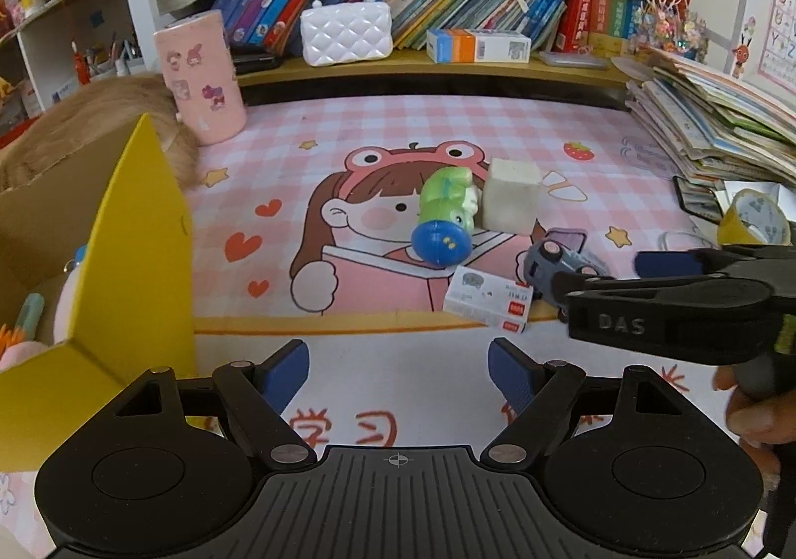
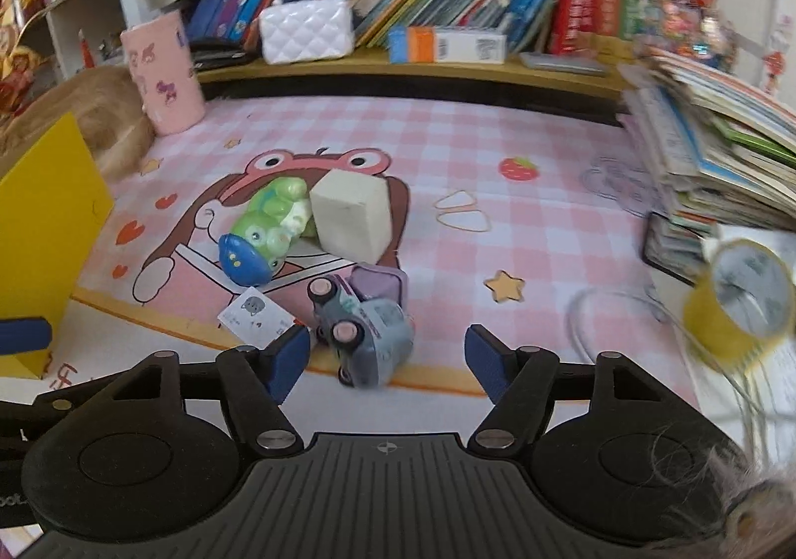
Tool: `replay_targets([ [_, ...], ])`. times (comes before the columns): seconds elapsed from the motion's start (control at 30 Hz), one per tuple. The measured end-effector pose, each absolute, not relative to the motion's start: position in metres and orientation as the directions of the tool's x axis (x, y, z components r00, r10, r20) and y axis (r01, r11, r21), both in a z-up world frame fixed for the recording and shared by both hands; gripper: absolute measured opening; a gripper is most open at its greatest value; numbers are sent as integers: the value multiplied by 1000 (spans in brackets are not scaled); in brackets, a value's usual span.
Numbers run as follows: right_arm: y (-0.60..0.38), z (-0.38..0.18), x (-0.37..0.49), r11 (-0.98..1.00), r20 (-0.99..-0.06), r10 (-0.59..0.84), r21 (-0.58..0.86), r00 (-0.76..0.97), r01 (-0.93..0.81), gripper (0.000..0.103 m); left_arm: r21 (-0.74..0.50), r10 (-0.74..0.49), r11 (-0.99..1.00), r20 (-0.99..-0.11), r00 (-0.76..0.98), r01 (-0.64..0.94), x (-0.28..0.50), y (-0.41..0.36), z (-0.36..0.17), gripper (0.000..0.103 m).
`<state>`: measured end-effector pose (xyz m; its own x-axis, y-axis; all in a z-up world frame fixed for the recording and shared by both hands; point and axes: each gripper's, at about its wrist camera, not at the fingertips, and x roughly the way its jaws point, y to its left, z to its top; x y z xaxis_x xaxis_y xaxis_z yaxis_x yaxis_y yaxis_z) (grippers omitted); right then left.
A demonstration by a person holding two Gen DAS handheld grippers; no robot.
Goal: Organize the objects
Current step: 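Grasp the grey-purple toy car with the right gripper while the left grasps the white card box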
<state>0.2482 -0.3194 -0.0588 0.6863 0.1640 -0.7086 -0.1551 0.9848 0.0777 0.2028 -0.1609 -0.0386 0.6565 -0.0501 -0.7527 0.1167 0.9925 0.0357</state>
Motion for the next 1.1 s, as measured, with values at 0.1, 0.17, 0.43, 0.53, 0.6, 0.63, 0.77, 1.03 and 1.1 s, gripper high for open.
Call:
replay_targets([
  [0.1,-320,-65,258,978,-707,199,101,678,-181,66,35,-53,992,-760,648,122,211,-165,-42,82],
  [0.17,-321,-68,264,973,-710,224,124,667,-194,60,40,-52,991,-766,641,128,215,-169,-45,82],
  [0.43,-342,-49,264,966,-658,259,193,707,-174,42,41,-88,981,-774,628,189,234,-192,-57,82],
  [0.53,-355,-38,259,971,-636,231,203,736,-128,42,42,-97,979,-768,632,201,241,-200,-62,81],
  [0.6,-362,-34,257,973,-629,216,205,747,-109,42,39,-111,975,-765,634,218,245,-206,-65,81],
  [0.63,-365,-32,256,974,-627,209,204,751,-100,42,39,-117,973,-762,637,226,246,-208,-67,80],
  [0.77,-370,-27,253,976,-629,195,203,752,-82,42,34,-126,970,-773,621,239,255,-216,-76,80],
  [1.03,-370,-21,243,975,-621,193,206,760,-79,42,-33,-148,980,-777,611,195,262,-207,-81,57],
  [1.1,-369,-20,240,976,-619,191,206,762,-78,42,-48,-146,984,-772,619,172,259,-202,-78,57],
])
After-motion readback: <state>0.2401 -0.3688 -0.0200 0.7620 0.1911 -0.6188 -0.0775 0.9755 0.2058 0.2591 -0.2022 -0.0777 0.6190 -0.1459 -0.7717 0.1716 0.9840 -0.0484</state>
